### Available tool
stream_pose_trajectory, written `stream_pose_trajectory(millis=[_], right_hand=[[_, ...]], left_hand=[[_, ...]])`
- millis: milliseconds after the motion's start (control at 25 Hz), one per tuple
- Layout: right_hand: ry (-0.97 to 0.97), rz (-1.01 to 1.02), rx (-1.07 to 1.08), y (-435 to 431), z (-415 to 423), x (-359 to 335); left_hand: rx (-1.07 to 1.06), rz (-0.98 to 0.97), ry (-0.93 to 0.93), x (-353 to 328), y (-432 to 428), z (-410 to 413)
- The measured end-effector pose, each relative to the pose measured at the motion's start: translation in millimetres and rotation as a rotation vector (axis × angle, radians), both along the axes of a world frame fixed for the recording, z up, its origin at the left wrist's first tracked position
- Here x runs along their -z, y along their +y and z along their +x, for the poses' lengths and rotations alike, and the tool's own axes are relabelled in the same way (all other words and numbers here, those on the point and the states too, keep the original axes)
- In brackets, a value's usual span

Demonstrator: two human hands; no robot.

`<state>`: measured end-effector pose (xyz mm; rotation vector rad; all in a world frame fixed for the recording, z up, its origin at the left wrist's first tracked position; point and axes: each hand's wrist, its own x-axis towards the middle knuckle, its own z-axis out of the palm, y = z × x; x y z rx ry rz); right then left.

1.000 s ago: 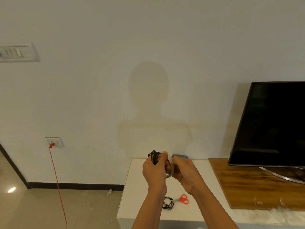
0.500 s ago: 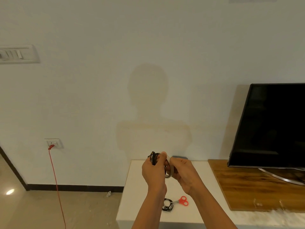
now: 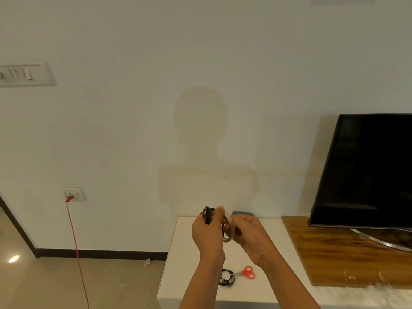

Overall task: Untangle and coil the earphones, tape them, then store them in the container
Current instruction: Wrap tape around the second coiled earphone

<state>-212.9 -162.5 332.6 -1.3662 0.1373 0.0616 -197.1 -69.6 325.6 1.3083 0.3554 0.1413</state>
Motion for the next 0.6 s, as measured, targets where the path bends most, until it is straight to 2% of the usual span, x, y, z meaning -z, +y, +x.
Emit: stream_pose_trajectory(millis=[120, 240, 400, 600], right_hand=[[-0.042, -0.056, -0.08, -9, -1, 1], [-0.134, -0.276, -0.019, -16, -3, -2], [-0.247, -0.477, 0.069, -15, -7, -6], [-0.3, -0.641, 0.076, -14, -10, -9]], left_hand=[[0.065, 0.037, 0.009, 0, 11, 4], [0.121, 0.152, -0.083, 3, 21, 4], [0.18, 0.453, -0.283, 3, 24, -5], [0.203, 0.647, -0.377, 5, 26, 0]])
